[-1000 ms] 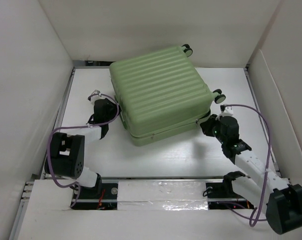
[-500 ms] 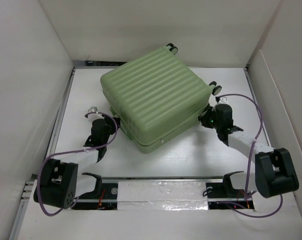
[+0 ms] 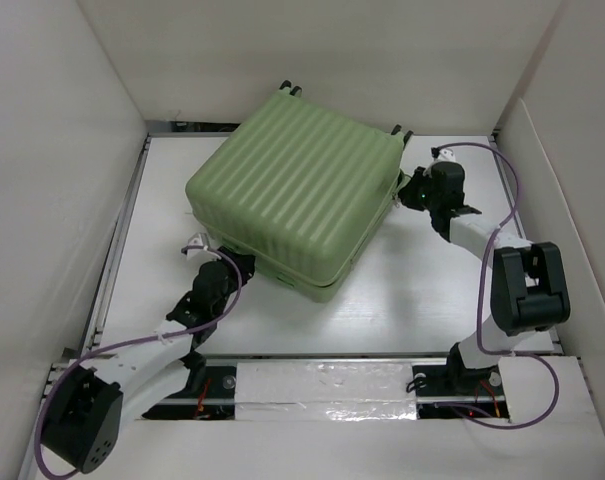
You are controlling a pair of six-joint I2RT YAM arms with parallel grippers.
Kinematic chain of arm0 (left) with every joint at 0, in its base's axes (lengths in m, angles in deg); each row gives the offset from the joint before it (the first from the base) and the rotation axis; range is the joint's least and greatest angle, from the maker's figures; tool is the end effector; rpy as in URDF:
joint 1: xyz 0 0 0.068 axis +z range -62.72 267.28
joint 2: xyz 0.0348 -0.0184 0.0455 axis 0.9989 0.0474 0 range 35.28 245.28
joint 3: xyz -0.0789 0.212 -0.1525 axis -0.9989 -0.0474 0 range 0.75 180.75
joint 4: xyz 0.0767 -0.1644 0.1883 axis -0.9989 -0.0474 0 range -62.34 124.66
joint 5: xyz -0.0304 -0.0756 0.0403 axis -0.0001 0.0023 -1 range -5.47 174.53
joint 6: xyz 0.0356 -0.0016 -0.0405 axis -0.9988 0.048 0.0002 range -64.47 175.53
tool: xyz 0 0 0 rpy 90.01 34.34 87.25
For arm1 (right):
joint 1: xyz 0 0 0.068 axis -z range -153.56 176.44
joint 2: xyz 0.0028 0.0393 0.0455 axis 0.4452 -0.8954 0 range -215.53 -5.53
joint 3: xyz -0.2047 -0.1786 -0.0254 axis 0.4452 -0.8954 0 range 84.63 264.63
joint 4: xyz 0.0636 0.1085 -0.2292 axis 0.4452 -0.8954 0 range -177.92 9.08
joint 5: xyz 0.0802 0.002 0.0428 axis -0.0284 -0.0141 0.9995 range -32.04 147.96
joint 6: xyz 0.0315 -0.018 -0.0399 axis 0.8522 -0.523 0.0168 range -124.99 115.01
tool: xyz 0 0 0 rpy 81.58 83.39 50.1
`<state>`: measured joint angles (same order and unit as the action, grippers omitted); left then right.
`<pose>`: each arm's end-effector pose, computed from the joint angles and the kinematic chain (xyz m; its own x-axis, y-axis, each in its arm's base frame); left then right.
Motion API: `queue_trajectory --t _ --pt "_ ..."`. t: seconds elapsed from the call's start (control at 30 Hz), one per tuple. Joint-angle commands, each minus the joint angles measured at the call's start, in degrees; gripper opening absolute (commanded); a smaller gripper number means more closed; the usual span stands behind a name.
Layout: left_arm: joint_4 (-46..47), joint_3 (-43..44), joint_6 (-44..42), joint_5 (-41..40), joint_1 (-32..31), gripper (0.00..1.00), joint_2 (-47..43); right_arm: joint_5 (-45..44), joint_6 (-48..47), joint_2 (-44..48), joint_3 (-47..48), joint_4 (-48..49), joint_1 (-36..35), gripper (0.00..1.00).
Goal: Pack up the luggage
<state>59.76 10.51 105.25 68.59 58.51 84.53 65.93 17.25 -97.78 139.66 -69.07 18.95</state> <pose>0.1623 -0.0779 0.1770 -0.3159 -0.6634 -0.6783 -0.0177 0.7190 -0.6948 0.3568 0.0520 0.2301 -0.4891 0.3139 -0.8138 -0.0735 0.9148 0.3971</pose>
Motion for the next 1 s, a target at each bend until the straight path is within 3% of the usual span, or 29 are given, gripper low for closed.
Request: queue_trajectory --t 0.0,0.1,0.2,0.33,0.47,0.5,0.57,0.7,0.73,0.87,0.97 --pt "-5.2 2.4 -0.7 11.3 -4.6 0.34 -1.3 7.2 1.8 2.6 4.2 7.3 -2.7 0.16" --pt "-12.0 4.1 -1.8 7.4 -4.6 0.60 -5.9 6.5 1.9 6.8 -1.6 7.7 -0.4 0.32" --pt "-19.2 5.4 -2.4 1.4 -4.6 0.66 -13.3 8.3 1.8 12.2 -9.5 11.1 2.5 0.42" --pt "-23.9 8.8 -4.1 -2.7 -4.6 0.67 -20.9 13.4 1.6 19.8 -17.5 12.2 4.3 0.43" --pt "-23.4 8.4 -4.7 3.5 -4.6 0.43 -20.3 21.2 -0.5 28.8 -26.7 16.9 2.7 0.00" --pt "-22.9 7.9 -4.3 6.2 -4.6 0.37 -19.7 23.1 -1.1 30.8 -28.6 18.0 2.1 0.00" --pt "-19.6 5.9 -4.3 8.4 -4.6 0.35 -17.6 26.6 -2.6 36.4 -33.8 19.7 -0.2 0.00" --pt "-15.4 5.2 -3.8 10.6 -4.6 0.41 -14.0 29.6 -4.1 42.7 -39.6 23.7 -7.0 0.00" --pt "-14.9 5.8 -3.9 10.8 -4.6 0.42 -12.3 29.0 -5.0 43.1 -39.9 23.8 -8.6 0.02" --pt "-12.9 6.9 -4.0 11.5 -4.6 0.48 -8.2 26.5 -8.4 39.5 -37.5 23.6 -14.4 0.34" --pt "-10.8 6.3 -3.9 12.4 -4.6 0.49 -6.9 24.7 -10.9 34.5 -35.1 24.1 -16.9 0.38"
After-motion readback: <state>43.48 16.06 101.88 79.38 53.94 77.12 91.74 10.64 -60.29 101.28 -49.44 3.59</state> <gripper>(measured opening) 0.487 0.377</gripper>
